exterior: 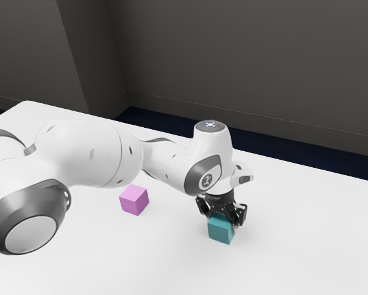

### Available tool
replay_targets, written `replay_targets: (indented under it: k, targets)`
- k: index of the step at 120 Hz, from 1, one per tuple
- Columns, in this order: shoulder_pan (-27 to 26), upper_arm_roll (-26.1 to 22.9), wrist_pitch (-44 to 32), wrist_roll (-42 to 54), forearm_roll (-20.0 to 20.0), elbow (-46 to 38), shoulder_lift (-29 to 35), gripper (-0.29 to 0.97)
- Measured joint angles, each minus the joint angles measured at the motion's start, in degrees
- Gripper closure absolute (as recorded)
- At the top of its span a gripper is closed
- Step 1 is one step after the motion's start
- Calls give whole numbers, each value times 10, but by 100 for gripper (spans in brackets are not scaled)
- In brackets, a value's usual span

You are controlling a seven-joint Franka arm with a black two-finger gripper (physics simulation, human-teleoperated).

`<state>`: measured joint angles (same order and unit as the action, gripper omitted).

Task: Pick up the blue block with one arm, and put the blue block on the pink block with one arm

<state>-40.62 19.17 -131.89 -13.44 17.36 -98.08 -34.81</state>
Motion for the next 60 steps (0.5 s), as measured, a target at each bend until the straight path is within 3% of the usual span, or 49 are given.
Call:
replay_targets:
  k: [32, 60]
  targets:
    - [-1, 35, 9, -10, -26, -13, 47, 35]
    - [18, 42, 41, -10, -139, -138, 214, 36]
